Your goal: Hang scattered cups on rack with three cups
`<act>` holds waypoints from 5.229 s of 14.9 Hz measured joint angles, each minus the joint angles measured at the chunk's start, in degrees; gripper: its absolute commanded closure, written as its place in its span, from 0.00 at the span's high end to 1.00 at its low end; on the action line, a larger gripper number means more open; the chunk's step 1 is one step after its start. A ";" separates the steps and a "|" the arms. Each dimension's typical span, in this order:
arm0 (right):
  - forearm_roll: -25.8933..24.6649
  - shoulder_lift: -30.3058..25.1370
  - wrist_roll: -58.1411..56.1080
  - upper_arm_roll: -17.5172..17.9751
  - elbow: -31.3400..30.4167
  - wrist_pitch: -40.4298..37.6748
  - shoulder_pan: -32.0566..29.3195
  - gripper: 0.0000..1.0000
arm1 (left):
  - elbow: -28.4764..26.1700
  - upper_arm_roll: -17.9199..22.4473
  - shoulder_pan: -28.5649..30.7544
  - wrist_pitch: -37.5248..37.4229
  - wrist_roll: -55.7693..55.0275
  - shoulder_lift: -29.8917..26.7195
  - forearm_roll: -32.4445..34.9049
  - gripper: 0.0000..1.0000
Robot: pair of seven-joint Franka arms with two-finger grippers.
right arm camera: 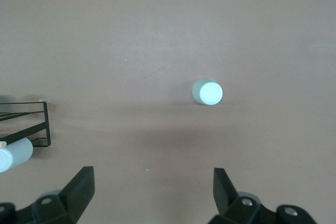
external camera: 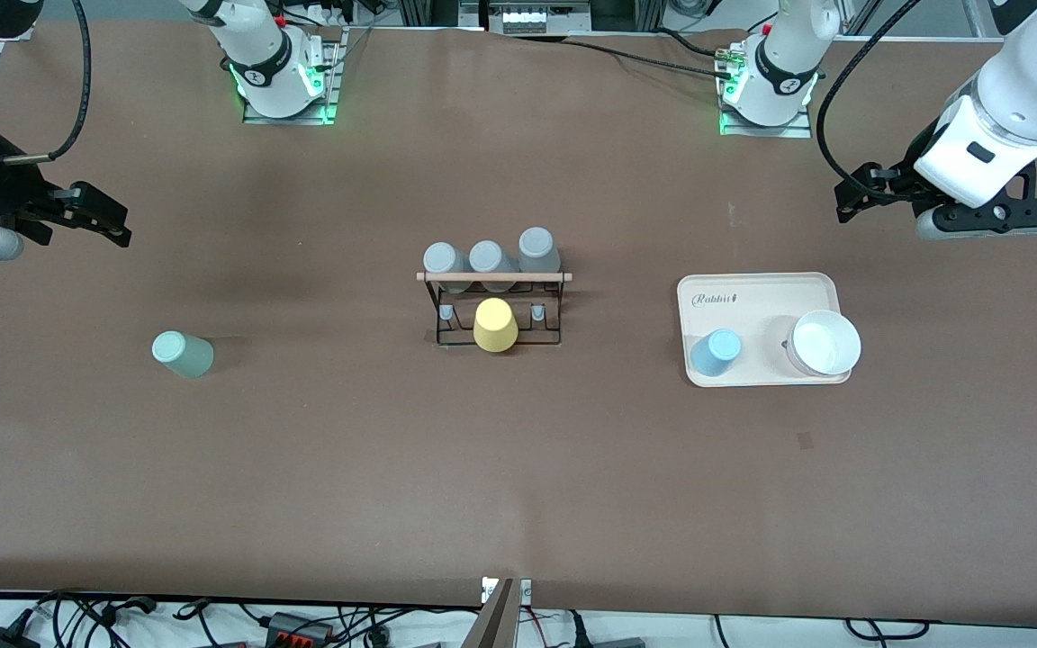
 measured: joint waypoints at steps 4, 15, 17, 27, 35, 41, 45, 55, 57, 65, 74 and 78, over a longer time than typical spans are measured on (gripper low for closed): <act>0.40 0.00 -0.01 0.00 0.00 0.01 0.00 1.00 | 0.00 -0.01 -0.11 0.04 0.00 0.00 0.00 1.00; 0.26 0.17 -0.04 -0.03 -0.11 -0.03 0.00 1.00 | 0.14 -0.10 -1.47 7.86 0.03 10.55 -0.02 1.00; 0.24 0.61 -0.04 -0.14 -0.53 0.10 -0.07 1.00 | 0.20 -0.11 -2.27 12.22 0.01 14.90 -0.02 1.00; -1.00 10.23 -0.06 -0.79 -1.45 5.08 -3.83 1.00 | -10.18 -0.12 -5.81 36.54 -0.11 27.78 -0.01 1.00; -4.49 20.99 -4.91 -0.90 -6.40 23.75 -6.54 1.00 | -11.10 -0.06 -6.08 40.77 -0.10 30.04 5.33 1.00; -4.49 23.40 -9.23 -0.94 -14.56 36.02 -8.64 1.00 | -11.10 -0.06 -6.15 43.20 -0.09 30.70 5.67 0.78; -4.49 24.29 -9.65 -0.94 -17.64 39.62 -8.66 1.00 | -11.10 -0.06 -6.18 44.00 -0.09 32.07 5.70 0.56; -4.49 25.21 -11.27 -0.95 -20.45 43.55 -9.86 1.00 | -10.65 -0.11 -6.21 44.05 -0.13 32.15 5.71 0.01; -4.49 25.21 -11.28 -0.95 -20.45 43.57 -9.86 0.99 | -9.29 -0.69 -6.59 43.29 -0.21 31.72 5.71 0.01; -4.49 25.21 -11.34 -0.90 -20.43 43.57 -9.86 0.50 | 6.69 -5.98 -11.92 29.26 -14.63 31.45 5.04 0.01; -4.49 25.11 -11.35 -0.48 -19.29 43.62 -9.73 0.50 | 19.06 -6.25 -24.16 26.57 -31.73 37.30 4.00 0.01; -4.47 24.84 -11.34 0.03 -14.13 36.79 -9.02 0.50 | 21.58 -6.41 -25.05 21.58 -31.86 37.34 3.31 0.01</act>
